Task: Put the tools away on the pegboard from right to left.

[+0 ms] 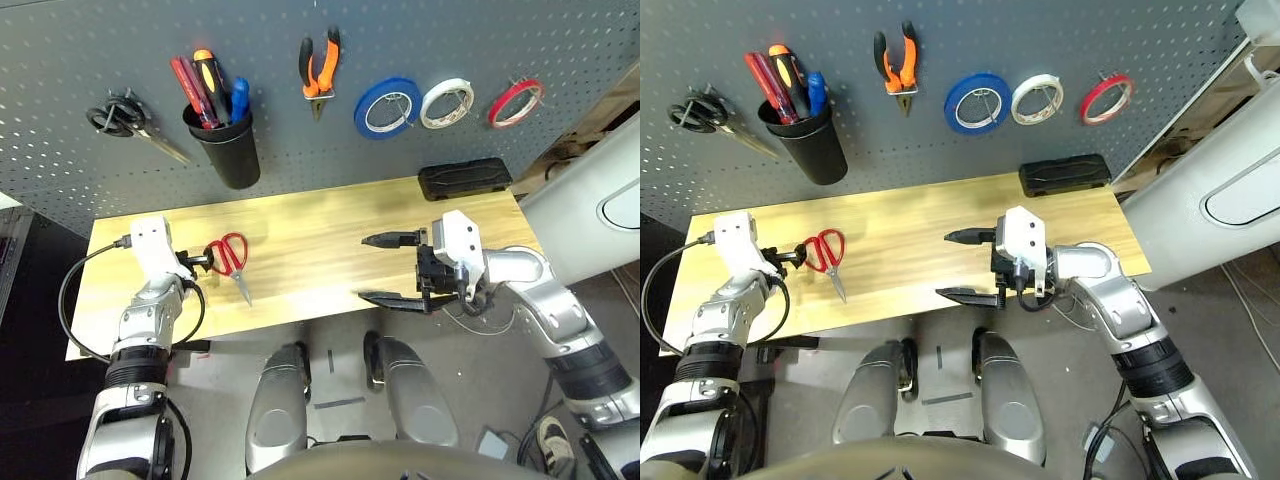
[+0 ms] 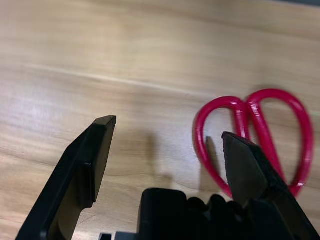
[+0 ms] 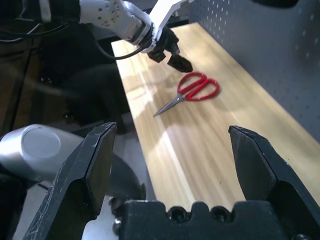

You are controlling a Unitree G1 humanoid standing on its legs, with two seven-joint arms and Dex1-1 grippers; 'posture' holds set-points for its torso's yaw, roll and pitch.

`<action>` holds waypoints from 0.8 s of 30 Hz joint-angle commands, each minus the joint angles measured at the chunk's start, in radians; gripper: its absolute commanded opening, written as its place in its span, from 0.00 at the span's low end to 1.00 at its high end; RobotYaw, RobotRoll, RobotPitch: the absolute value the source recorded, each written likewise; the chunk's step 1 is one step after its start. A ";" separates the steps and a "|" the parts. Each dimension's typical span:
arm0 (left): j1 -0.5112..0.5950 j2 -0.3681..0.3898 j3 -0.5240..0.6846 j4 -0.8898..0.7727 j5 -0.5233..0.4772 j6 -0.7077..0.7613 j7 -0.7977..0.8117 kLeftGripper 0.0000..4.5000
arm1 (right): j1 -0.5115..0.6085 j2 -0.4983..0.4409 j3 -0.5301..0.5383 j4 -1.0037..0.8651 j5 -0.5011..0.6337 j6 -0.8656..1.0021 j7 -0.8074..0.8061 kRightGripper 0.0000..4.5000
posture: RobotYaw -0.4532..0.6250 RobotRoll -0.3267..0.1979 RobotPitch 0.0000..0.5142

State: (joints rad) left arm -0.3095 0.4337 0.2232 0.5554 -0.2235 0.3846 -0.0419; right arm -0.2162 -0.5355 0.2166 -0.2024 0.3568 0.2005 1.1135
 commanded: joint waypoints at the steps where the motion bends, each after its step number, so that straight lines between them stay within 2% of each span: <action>1: -0.005 -0.019 0.000 0.067 0.024 -0.022 -0.012 0.99 | 0.023 -0.025 -0.022 -0.040 0.026 0.027 0.000 1.00 | 0.26 0.62 0.67; 9: -0.037 -0.038 -0.006 0.163 0.062 -0.049 0.011 0.99 | 0.006 -0.053 -0.050 -0.065 0.059 0.070 -0.005 1.00 | 0.25 0.62 0.66; 13: -0.040 -0.041 0.003 0.179 0.064 -0.061 0.011 0.72 | -0.004 -0.056 -0.056 -0.062 0.065 0.075 -0.004 1.00 | 0.26 0.62 0.64; 17: -0.013 -0.038 0.012 0.128 0.061 -0.054 0.007 0.35 | -0.025 -0.055 -0.060 -0.031 0.061 0.061 0.006 1.00 | 0.28 0.62 0.62; 21: 0.022 -0.044 0.019 0.053 0.054 -0.029 0.011 0.06 | -0.056 -0.049 -0.059 0.016 0.052 0.036 0.019 1.00 | 0.31 0.62 0.60; 22: 0.031 -0.049 0.019 0.040 0.054 -0.024 0.012 0.00 | -0.065 -0.046 -0.057 0.030 0.050 0.028 0.023 1.00 | 0.32 0.62 0.59; 24: 0.052 -0.061 0.014 0.006 0.056 -0.015 0.014 0.00 | -0.082 -0.038 -0.053 0.054 0.047 0.012 0.030 1.00 | 0.34 0.62 0.57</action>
State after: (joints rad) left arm -0.2928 0.3920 0.2374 0.5631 -0.1732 0.3427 -0.0332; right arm -0.3016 -0.5762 0.1642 -0.1663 0.4063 0.2297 1.1304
